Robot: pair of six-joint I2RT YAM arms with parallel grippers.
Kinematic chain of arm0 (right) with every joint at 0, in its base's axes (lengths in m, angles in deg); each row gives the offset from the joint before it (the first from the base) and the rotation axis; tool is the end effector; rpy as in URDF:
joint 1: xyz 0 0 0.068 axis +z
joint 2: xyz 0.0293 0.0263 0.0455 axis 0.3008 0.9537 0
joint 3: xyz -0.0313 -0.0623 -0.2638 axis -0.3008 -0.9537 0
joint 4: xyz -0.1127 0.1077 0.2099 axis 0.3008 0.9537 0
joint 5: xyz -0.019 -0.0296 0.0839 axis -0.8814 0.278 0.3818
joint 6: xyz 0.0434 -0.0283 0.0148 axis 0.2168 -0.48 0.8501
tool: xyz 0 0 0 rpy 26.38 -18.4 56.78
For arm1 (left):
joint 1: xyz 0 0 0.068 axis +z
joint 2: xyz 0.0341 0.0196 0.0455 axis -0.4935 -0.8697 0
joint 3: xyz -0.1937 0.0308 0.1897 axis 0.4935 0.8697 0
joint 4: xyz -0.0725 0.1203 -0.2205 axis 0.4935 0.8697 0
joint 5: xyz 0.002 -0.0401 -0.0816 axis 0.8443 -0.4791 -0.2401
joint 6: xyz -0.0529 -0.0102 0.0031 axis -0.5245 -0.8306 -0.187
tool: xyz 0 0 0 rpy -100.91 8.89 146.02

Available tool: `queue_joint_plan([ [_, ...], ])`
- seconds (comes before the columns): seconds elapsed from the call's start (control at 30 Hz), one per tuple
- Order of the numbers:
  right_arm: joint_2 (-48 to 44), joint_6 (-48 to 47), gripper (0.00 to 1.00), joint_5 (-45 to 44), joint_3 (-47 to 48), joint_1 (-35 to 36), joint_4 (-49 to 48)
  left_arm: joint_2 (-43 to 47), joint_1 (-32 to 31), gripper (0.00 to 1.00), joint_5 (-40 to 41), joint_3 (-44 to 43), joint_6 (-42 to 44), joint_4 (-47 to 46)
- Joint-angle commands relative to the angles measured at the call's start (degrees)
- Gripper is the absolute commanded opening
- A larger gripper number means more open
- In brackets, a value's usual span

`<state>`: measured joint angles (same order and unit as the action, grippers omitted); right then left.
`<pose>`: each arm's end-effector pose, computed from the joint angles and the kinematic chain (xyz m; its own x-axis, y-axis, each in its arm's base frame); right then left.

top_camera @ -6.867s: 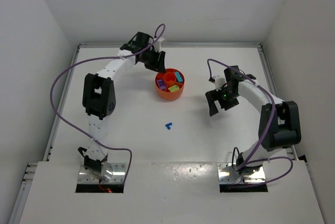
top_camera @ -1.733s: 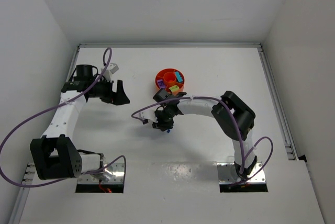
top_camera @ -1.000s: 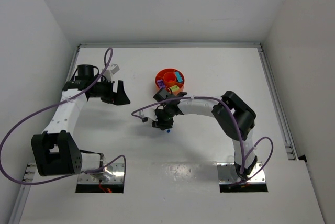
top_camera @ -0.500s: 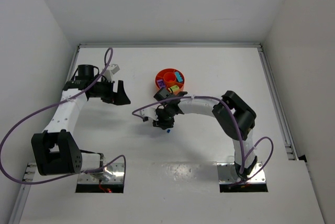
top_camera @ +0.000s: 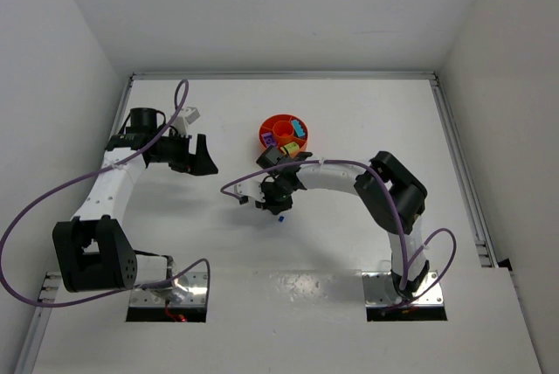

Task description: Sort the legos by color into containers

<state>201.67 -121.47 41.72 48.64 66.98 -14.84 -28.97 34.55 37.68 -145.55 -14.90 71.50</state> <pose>0.2405 0.2988 0.1293 0.0061 -0.8946 -0.4468 -0.9992 -0.0225 0.0316 0.2564 -0.0012 0.2713 -0.8037 0.0390 -0.5937 0.3948 0.7816 -0.4830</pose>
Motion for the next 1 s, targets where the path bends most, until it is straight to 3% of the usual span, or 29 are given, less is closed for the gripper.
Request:
queue_joint_plan([
  [0.0,3.4,-1.7,0.0,-5.9,-2.0,-0.6,4.8,0.2,0.7,0.89,-1.9,-0.7,-0.4,-1.3],
  [0.23,-2.3,3.0,0.0,-2.2,4.4,-3.1,4.8,1.9,0.7,0.87,-2.4,1.1,0.1,-2.4],
  [0.6,-6.2,23.0,0.0,1.2,23.0,-12.9,-4.5,2.4,0.7,0.87,-1.9,0.5,-0.4,-2.9],
  [0.73,-3.4,28.6,0.0,-1.0,27.2,-16.5,-9.4,2.4,0.7,0.87,-1.9,0.0,-0.9,-4.1],
  [0.97,3.7,33.3,0.0,-0.4,36.3,-19.9,-8.1,1.3,0.7,0.87,-1.9,-0.6,-1.4,-4.1],
])
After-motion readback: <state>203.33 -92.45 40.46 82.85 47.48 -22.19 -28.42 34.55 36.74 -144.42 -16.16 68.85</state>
